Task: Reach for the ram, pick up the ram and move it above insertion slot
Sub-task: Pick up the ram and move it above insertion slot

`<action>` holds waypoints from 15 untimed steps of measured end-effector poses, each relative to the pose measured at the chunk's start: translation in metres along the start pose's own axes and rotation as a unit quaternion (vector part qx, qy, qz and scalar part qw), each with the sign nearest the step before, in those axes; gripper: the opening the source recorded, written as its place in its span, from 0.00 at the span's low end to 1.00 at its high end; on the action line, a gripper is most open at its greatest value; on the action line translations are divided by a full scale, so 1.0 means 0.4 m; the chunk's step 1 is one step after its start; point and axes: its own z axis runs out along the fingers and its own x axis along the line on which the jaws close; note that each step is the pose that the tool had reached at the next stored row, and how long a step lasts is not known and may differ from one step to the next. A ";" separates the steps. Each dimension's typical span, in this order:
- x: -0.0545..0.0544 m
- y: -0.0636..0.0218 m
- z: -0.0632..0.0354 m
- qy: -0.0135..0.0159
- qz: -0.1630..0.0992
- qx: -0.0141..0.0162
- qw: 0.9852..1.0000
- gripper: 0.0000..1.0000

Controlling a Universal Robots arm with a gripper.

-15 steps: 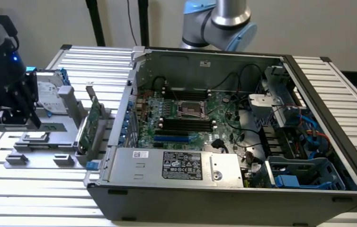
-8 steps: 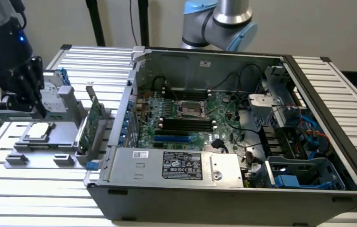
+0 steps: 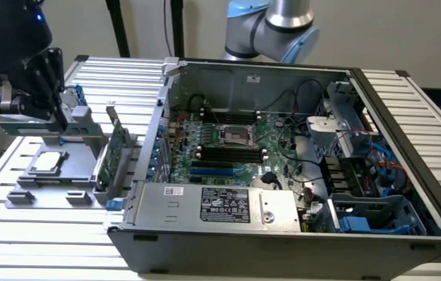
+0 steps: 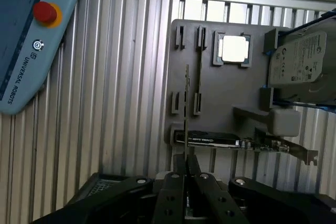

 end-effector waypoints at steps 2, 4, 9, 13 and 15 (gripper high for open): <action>0.000 -0.017 -0.013 -0.001 0.000 0.000 1.000 0.13; 0.000 -0.032 -0.023 -0.001 0.000 0.000 1.000 0.13; -0.003 -0.066 -0.038 -0.004 0.000 0.000 1.000 0.13; -0.005 -0.093 -0.042 -0.008 0.000 0.001 1.000 0.13; -0.006 -0.108 -0.044 -0.010 0.000 0.001 1.000 0.13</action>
